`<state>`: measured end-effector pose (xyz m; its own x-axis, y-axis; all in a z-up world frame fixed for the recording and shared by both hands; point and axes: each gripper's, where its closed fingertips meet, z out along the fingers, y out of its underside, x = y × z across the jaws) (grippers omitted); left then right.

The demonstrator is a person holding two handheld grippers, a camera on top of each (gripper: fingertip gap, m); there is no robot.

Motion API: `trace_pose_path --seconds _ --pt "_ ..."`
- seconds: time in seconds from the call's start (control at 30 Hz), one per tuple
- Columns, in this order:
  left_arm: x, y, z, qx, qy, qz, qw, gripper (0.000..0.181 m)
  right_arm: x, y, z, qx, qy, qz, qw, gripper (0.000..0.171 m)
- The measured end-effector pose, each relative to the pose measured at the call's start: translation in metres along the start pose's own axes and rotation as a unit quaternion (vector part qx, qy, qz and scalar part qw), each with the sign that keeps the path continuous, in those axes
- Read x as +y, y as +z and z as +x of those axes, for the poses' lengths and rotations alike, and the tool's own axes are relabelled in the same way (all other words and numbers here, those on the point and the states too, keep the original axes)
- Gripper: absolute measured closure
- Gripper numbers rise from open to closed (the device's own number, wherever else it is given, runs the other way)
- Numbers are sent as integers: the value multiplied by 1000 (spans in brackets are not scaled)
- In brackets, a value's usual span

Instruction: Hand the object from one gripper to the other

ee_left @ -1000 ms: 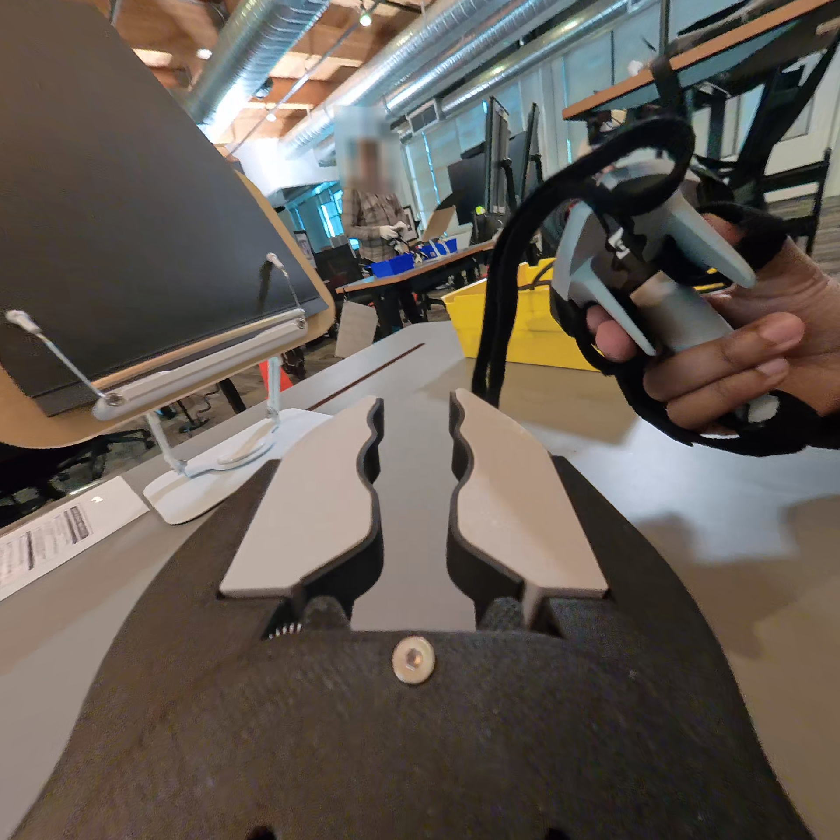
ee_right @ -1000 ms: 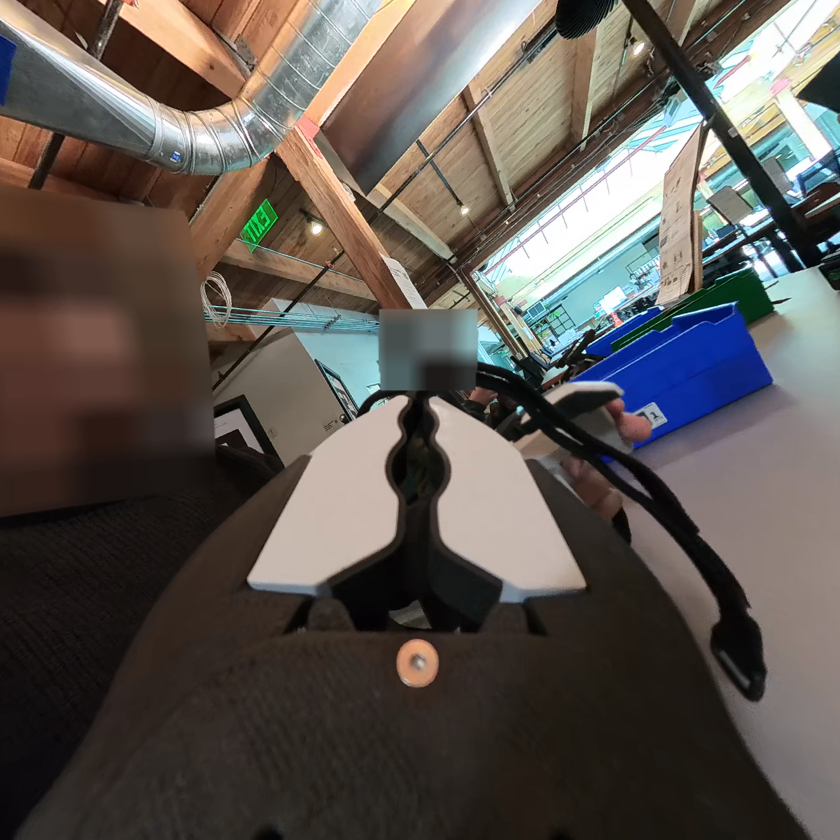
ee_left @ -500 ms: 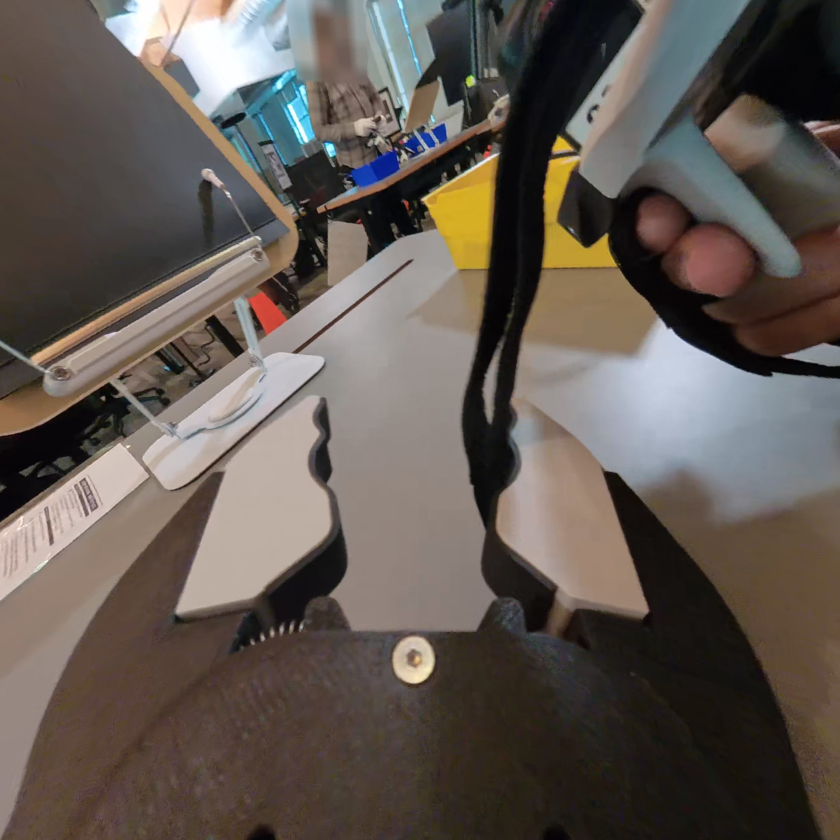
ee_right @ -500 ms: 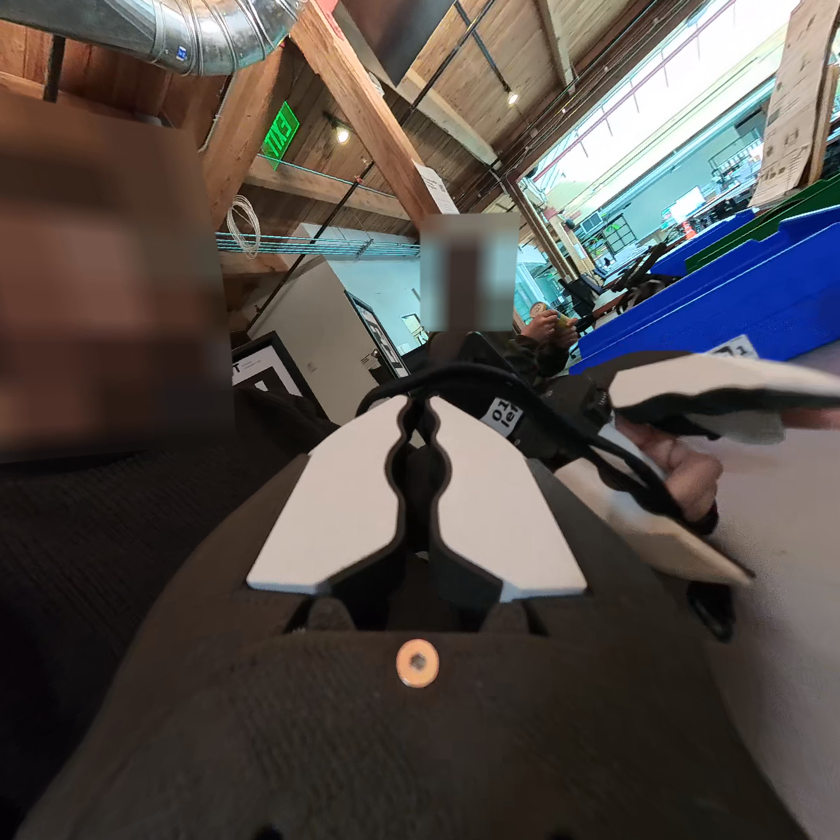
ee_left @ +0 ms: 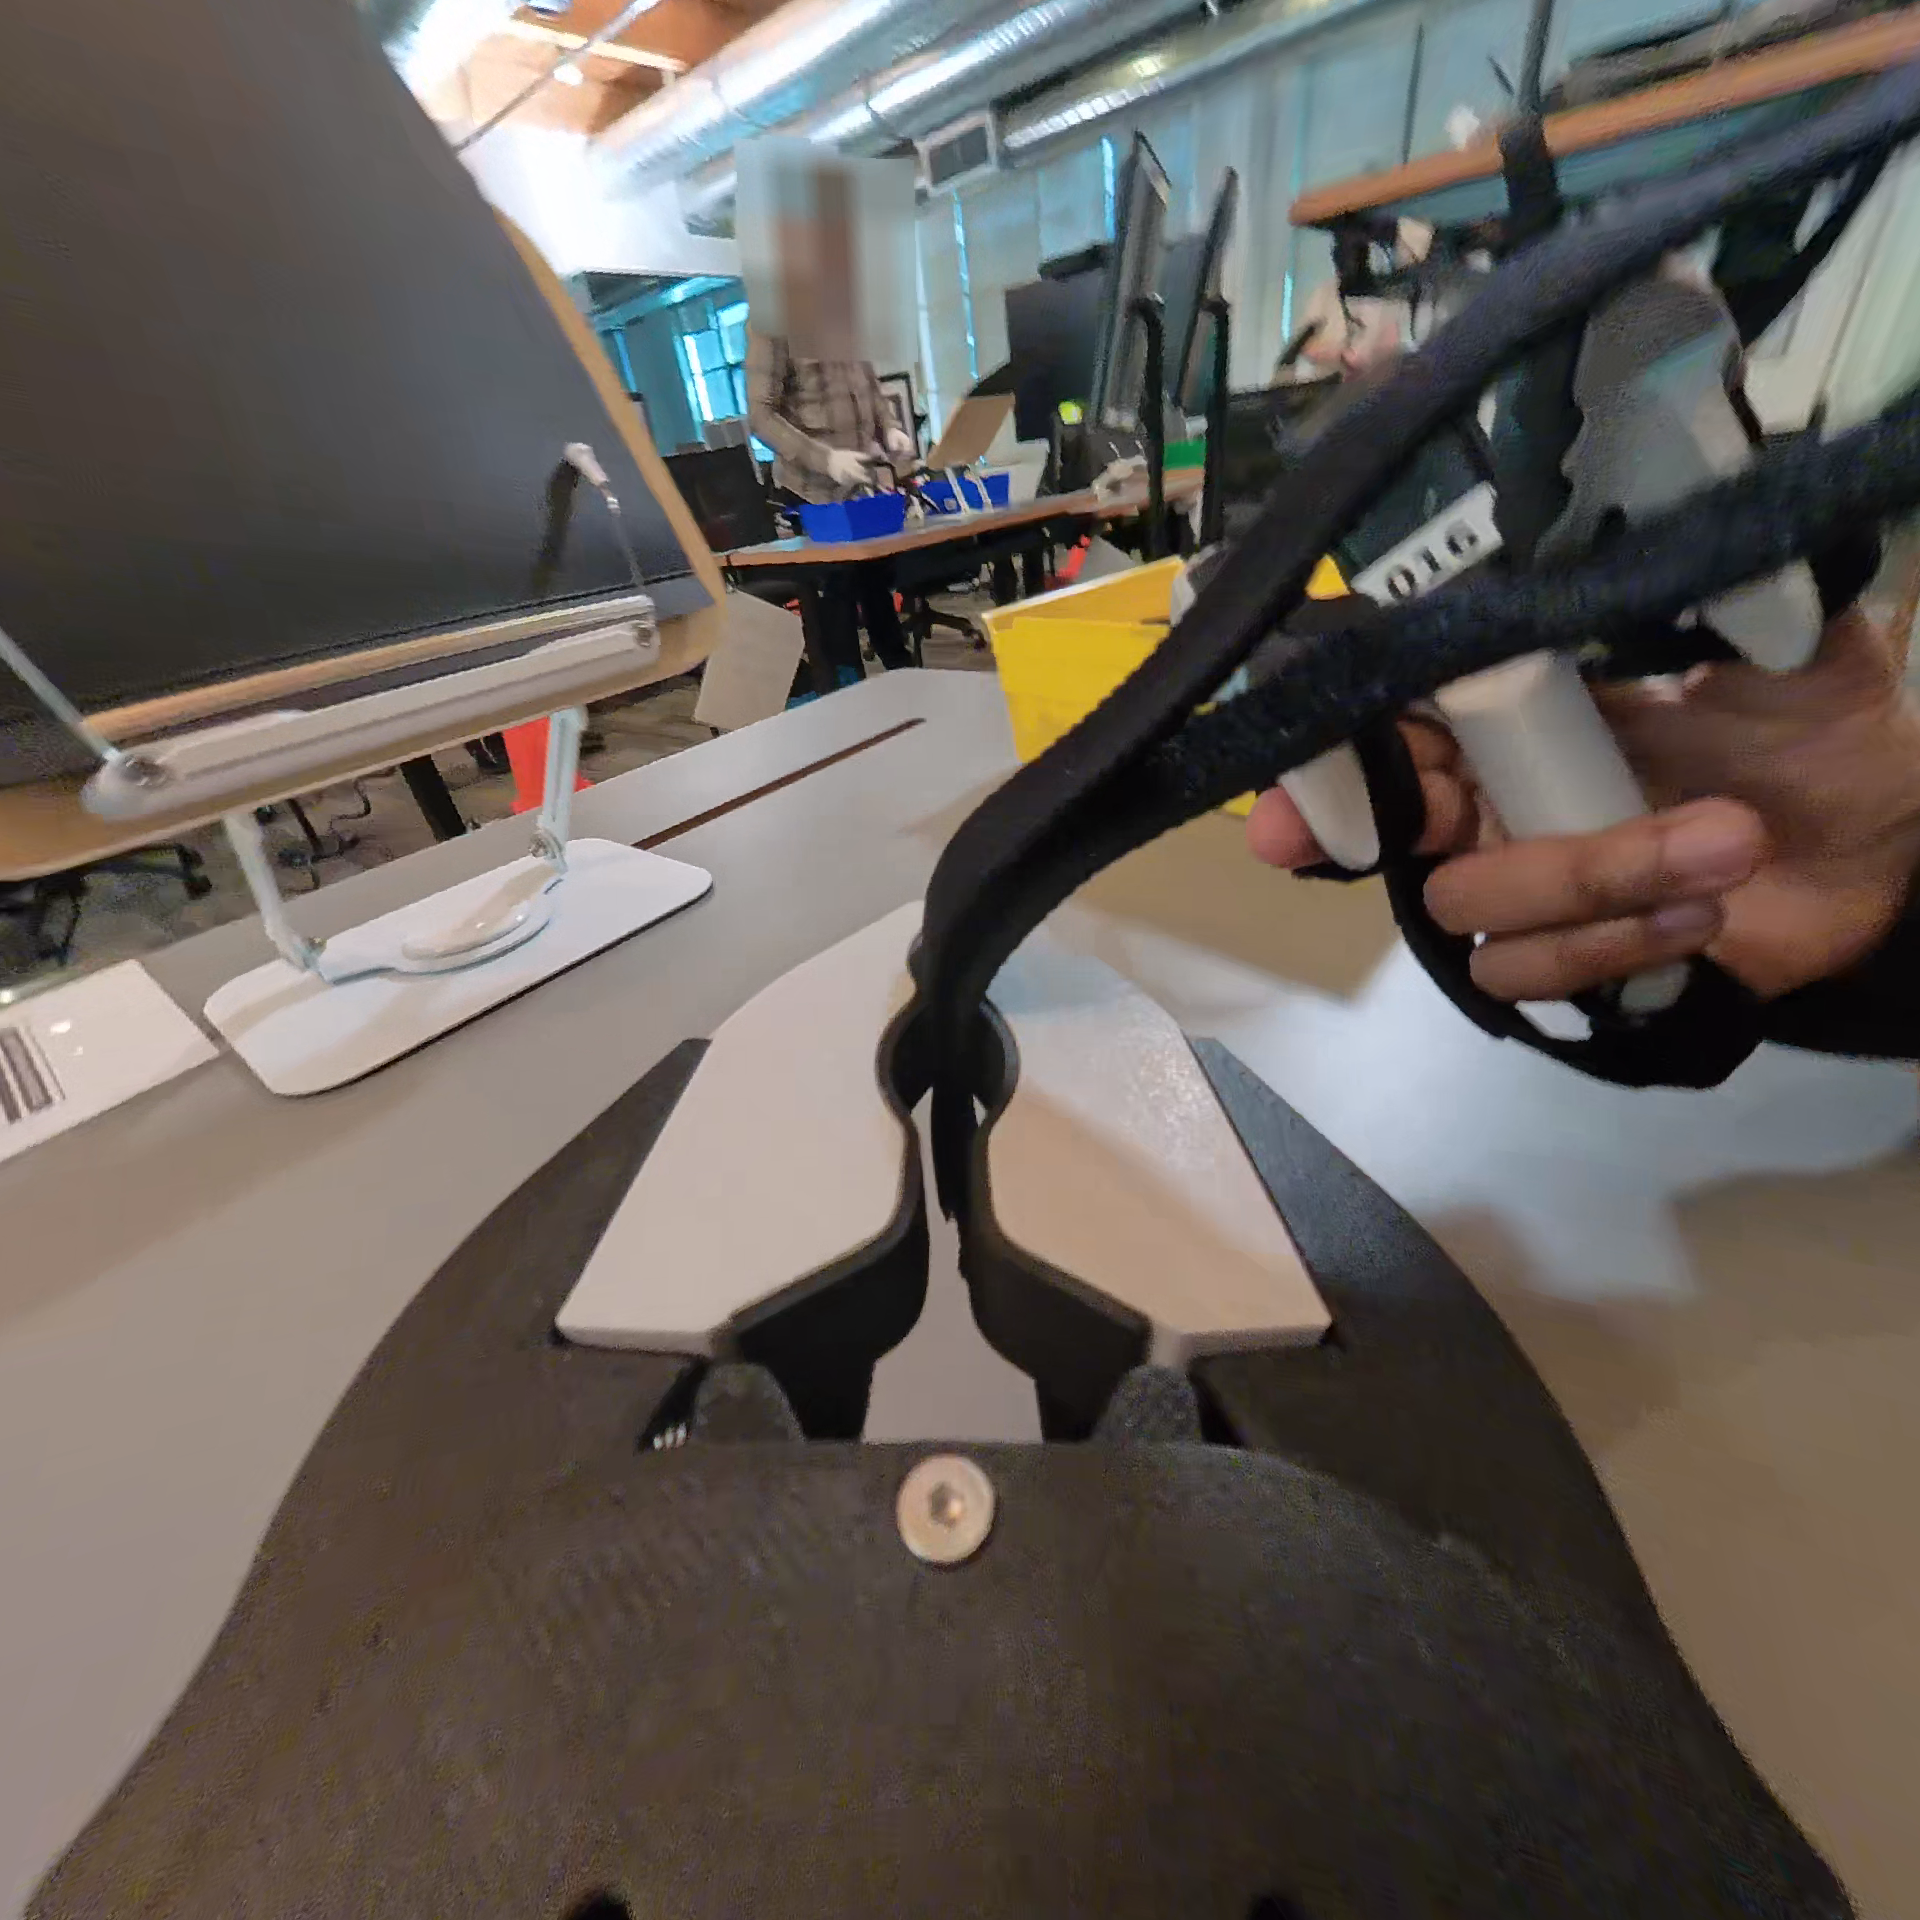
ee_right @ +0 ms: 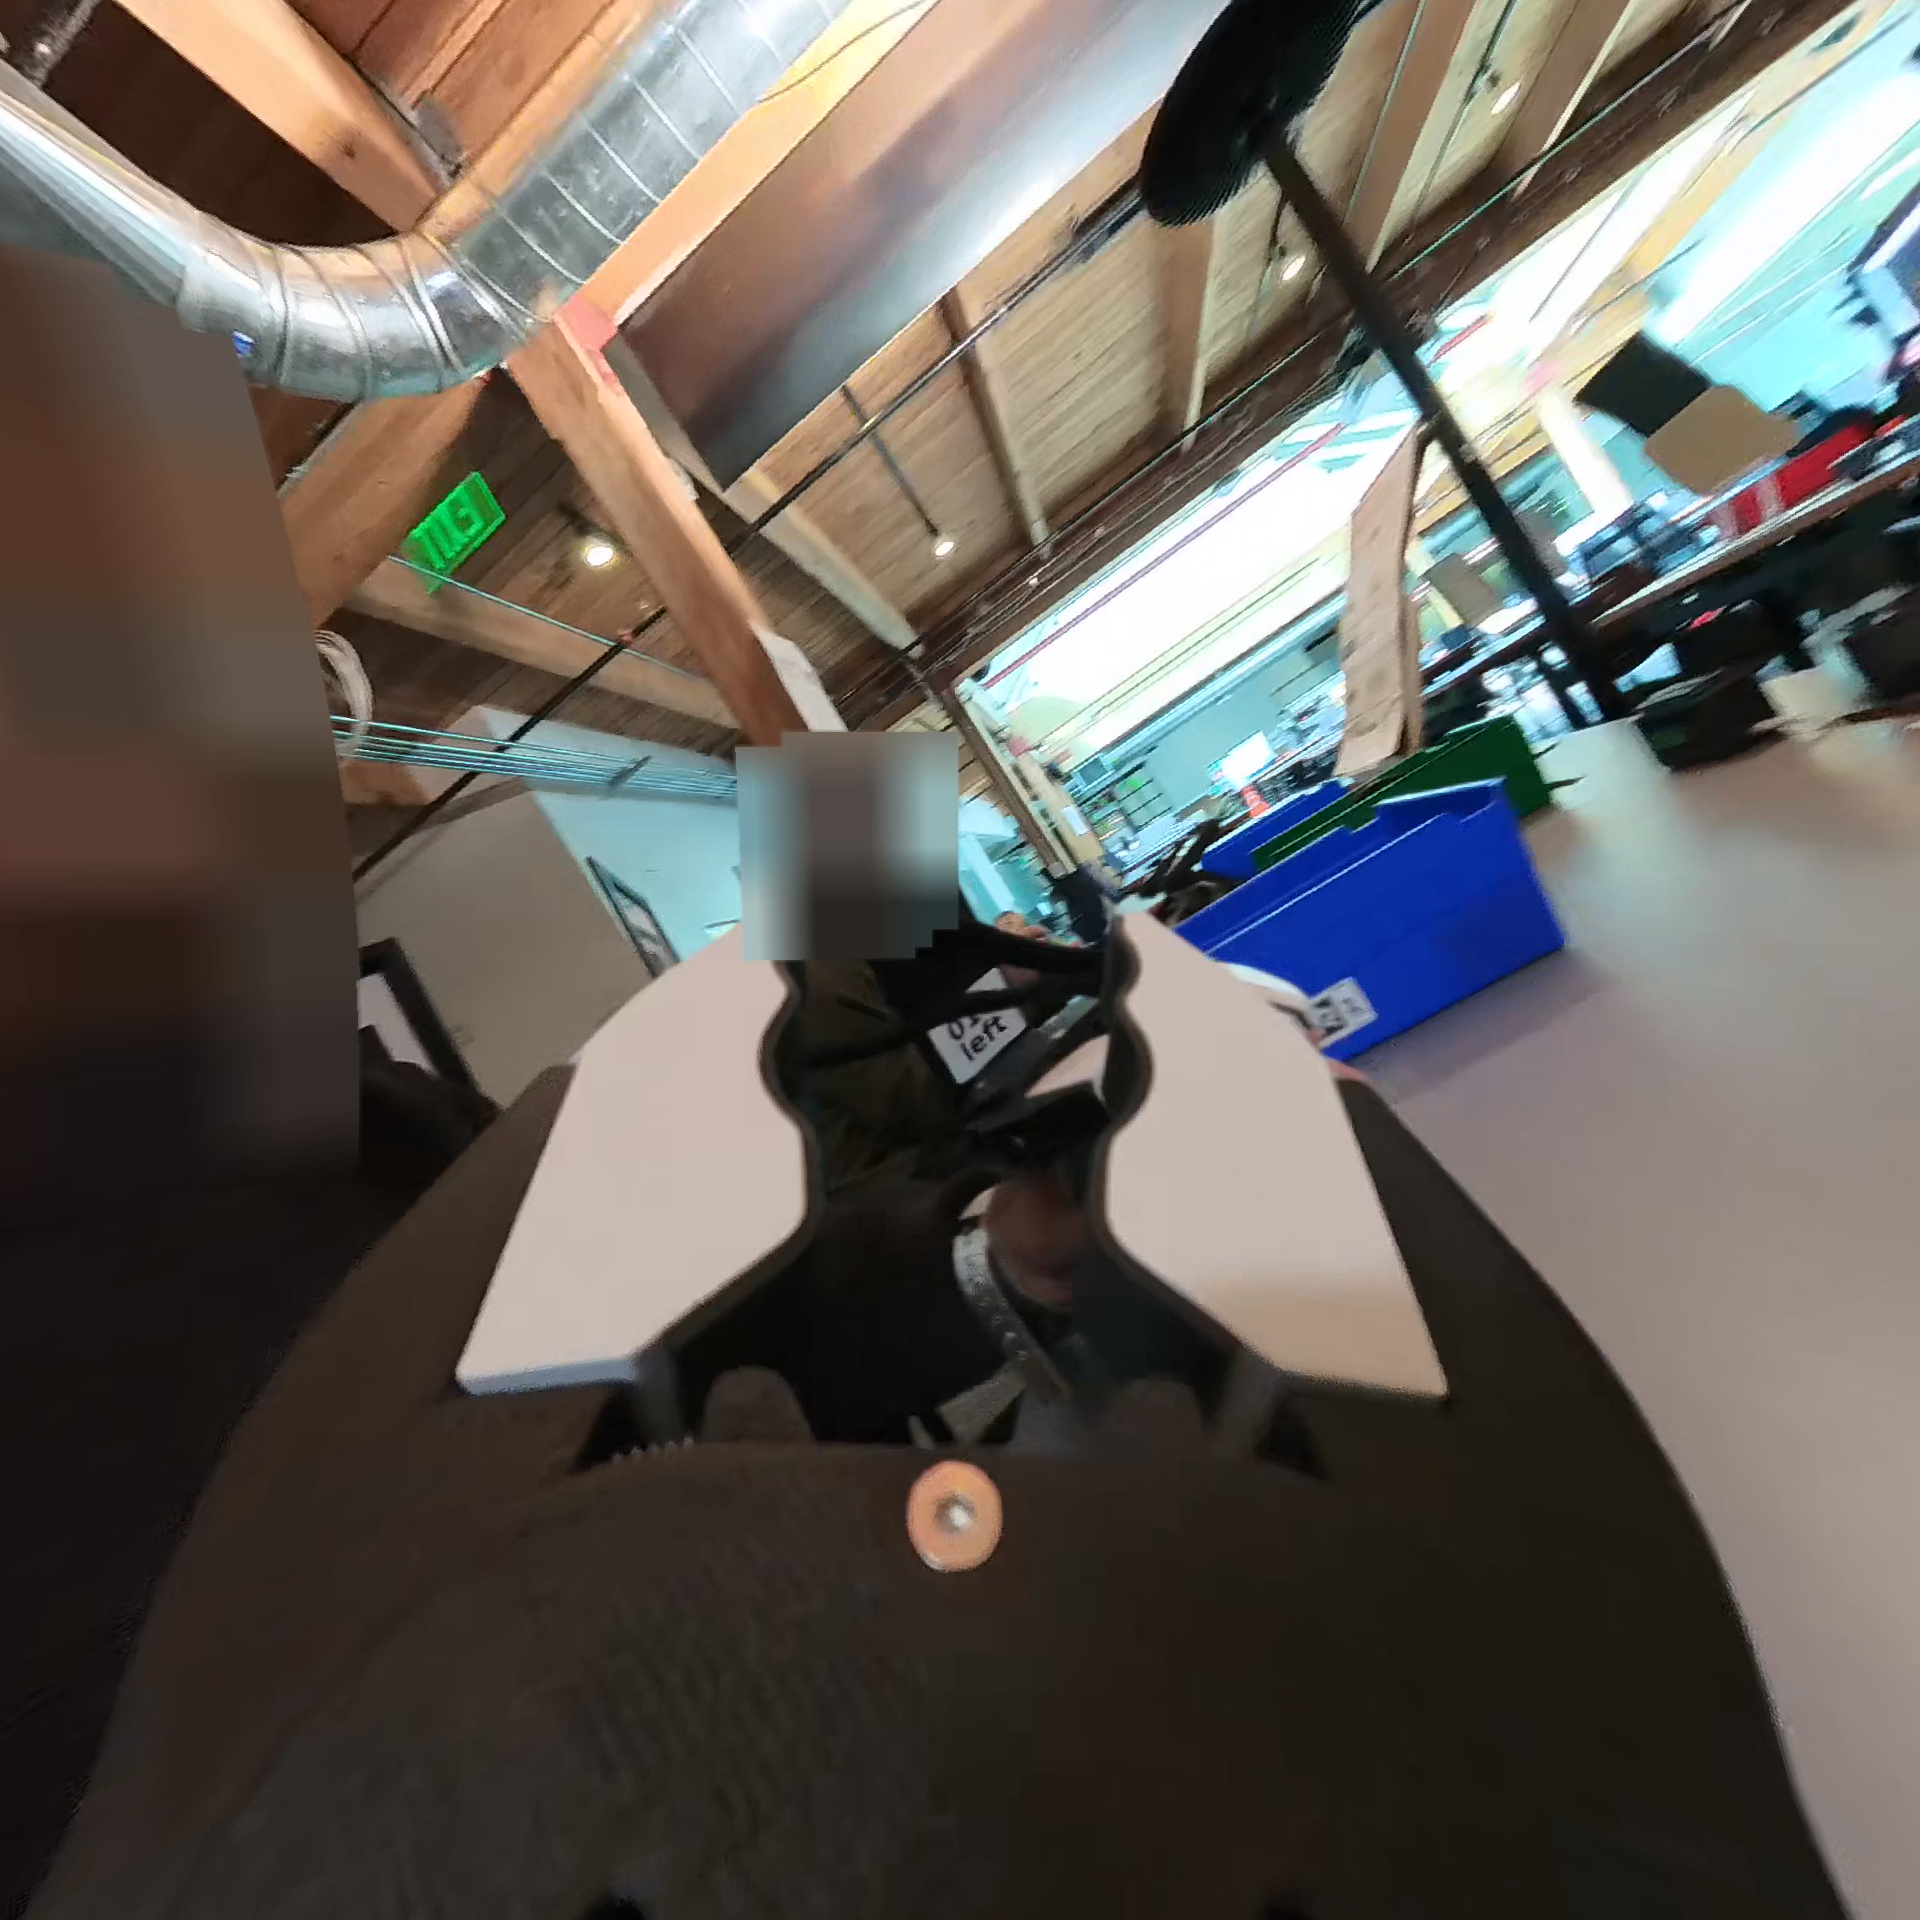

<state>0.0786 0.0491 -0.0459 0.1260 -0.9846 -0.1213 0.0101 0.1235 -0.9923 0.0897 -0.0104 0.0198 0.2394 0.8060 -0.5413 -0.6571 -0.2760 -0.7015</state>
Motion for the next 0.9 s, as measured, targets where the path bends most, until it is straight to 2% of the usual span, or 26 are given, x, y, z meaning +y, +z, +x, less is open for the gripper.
trace_pose_path --seconds 0.03,0.17,0.3,0.47,0.67,0.77,0.9 --pt "-3 -4 -6 -9 -24 9 1000 181 -3 -1 4 9 -11 2 1000 114" --pt "-6 -23 -27 -35 -112 36 992 181 -5 1 21 24 -24 -13 999 115" --pt "-2 -49 -41 -72 -117 37 990 181 -1 15 35 8 1 -26 1000 117" --pt "-9 -87 -56 -117 -166 74 976 181 14 39 44 -22 37 -52 998 119" --pt "-16 -126 -68 -157 -204 114 959 181 42 65 36 -68 57 -99 991 118" --pt "-13 -128 -69 -162 -206 109 959 181 52 69 24 -92 51 -120 987 116" --pt "-16 -114 -57 -132 -194 103 967 181 62 65 24 -72 17 -151 986 117"
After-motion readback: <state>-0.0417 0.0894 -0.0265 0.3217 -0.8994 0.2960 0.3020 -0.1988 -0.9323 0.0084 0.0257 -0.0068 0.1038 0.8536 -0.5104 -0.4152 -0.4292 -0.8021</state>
